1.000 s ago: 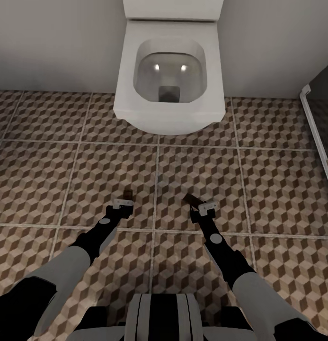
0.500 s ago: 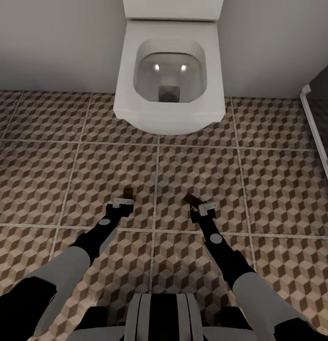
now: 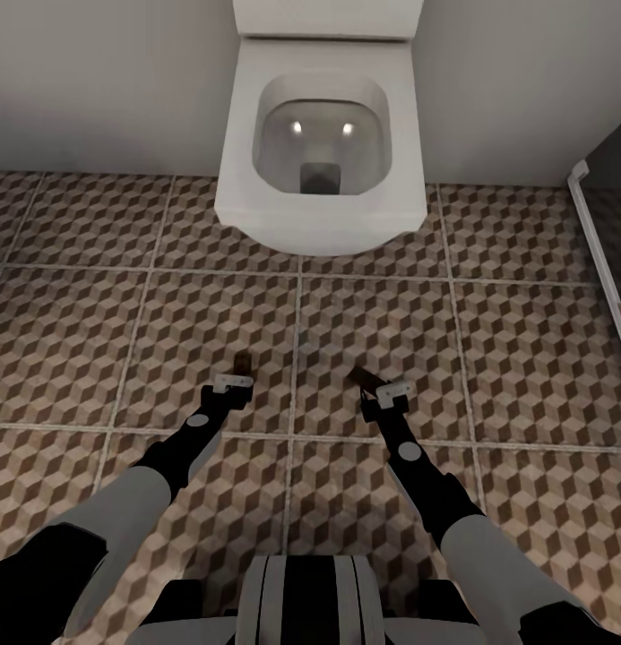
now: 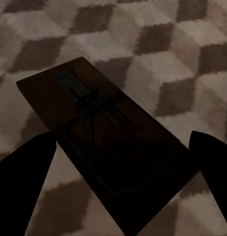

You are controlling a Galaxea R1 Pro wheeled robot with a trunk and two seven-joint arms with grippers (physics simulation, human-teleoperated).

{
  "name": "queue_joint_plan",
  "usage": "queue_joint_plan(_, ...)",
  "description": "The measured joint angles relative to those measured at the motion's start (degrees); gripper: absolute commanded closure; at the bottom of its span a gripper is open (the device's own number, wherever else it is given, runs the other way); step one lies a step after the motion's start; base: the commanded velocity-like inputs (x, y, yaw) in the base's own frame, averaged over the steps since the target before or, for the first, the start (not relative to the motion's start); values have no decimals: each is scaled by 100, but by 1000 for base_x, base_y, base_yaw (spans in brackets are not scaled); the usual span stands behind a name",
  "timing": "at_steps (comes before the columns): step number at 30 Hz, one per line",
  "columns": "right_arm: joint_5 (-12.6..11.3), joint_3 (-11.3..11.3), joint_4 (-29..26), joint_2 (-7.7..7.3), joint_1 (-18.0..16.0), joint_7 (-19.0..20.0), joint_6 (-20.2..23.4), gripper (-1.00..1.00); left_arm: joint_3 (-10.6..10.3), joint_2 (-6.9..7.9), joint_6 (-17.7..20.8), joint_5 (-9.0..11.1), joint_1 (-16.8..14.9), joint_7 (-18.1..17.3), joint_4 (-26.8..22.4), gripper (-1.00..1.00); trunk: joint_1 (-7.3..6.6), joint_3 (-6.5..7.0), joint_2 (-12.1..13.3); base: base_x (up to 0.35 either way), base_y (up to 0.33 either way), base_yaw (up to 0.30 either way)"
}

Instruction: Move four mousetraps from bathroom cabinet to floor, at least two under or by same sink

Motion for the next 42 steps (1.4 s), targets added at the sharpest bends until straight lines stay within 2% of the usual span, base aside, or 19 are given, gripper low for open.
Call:
queue_joint_plan(21,2,-13,78,5,0,-7,10,100,-12,-6,0,1,4,-6,133,100,-1,0,0,176,0,0)
queue_joint_plan(32,14,-23,324,14,0,-159,27,100,-84,-90,-4,-26,1,-12,325,100,-1,0,0,119,0,0)
queue_joint_plan(42,14,-26,329,14,0,-167,34,100,-373,-93,-59,-30,2,-9,365,100,-1,1,0,5,0,0)
